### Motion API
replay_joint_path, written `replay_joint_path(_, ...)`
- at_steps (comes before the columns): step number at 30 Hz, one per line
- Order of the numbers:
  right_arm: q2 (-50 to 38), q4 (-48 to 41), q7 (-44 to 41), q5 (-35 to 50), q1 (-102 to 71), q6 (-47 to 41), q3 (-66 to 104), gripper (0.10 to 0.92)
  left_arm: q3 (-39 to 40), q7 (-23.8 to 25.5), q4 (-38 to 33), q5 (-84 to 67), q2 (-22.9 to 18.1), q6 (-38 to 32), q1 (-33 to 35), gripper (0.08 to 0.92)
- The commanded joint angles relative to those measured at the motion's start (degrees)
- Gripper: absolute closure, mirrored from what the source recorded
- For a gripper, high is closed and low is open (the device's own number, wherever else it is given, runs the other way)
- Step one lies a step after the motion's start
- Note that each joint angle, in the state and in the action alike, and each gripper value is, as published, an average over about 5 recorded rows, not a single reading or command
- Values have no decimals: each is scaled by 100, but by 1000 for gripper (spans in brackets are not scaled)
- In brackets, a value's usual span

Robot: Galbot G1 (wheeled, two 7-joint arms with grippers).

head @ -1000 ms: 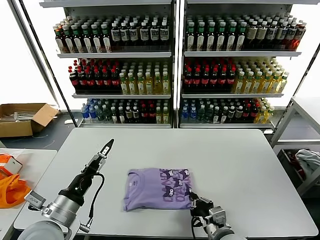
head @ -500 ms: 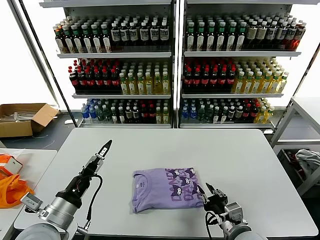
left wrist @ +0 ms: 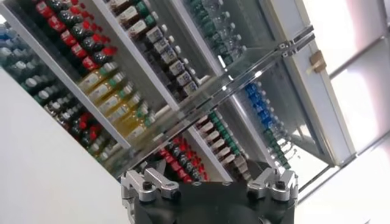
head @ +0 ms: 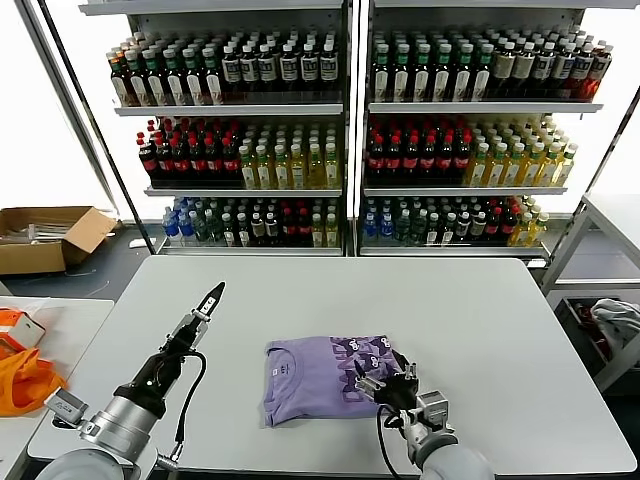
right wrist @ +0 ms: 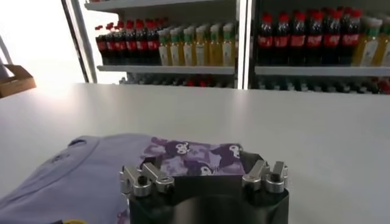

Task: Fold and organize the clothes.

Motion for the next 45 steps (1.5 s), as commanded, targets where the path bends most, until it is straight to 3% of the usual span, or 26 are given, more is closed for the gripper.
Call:
replay_joint_path(1,288,-663,240,525,352,66,-383,212,37,22,65,40,-41,-4,-20,177)
replay_joint_path(13,228,584,219,371,460,564,-696,203,98,62,62,159,-56,-1,-73,177)
replay_joint_path(20,778,-895,190,-1180,697,526,-1249,203,146,117,83,388,-89,-1,-39,177)
replay_joint_path(26,956,-1465,343,-845,780,-225,-1374,203,51,160,60,465,-79,-7,69,177)
replay_joint_path(31,729,-813,526,-566,749,-492,-1368,203,7,206,99,510,-103,-21,116,177)
replay_joint_path(35,410,191,668,-286,674,-376,-1139,203,20,217,108,544,-125,-26,100,177)
replay_joint_path(40,-208,1283,537,-24,425,210,-355,203,0,270,120,662,-118,-31,66,177)
replay_joint_path(45,-570,1674,70,-27,-217,823,948,203,-127,489,229,1326,-88,77,39,177)
